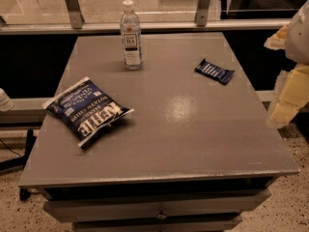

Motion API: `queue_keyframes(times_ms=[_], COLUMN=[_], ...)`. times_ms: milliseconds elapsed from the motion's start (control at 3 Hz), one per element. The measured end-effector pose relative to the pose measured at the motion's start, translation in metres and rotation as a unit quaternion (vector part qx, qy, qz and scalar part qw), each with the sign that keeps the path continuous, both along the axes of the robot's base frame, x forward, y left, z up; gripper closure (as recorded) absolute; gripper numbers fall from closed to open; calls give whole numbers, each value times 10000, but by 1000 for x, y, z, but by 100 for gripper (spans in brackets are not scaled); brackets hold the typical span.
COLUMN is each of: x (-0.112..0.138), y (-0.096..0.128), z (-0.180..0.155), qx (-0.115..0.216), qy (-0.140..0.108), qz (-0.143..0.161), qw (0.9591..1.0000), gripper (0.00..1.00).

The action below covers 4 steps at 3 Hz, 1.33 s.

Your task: Knock blue plastic bottle over

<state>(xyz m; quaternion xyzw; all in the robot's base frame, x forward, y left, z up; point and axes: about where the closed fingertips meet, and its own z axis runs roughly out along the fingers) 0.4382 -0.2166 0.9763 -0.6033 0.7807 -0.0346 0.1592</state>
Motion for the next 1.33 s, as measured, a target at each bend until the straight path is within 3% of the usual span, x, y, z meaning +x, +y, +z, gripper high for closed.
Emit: queue_keyframes(times_ms=[333,667,1000,1333], x=[0,11,46,94], y=[0,16,53,92], z=[0,-8,-27,-39], qx=[0,329,1123,2055], qy=[-1,-84,-233,-454], qz=[0,-36,6,17], qw=[10000,9994,9934,9776], gripper=[0,0,0,0])
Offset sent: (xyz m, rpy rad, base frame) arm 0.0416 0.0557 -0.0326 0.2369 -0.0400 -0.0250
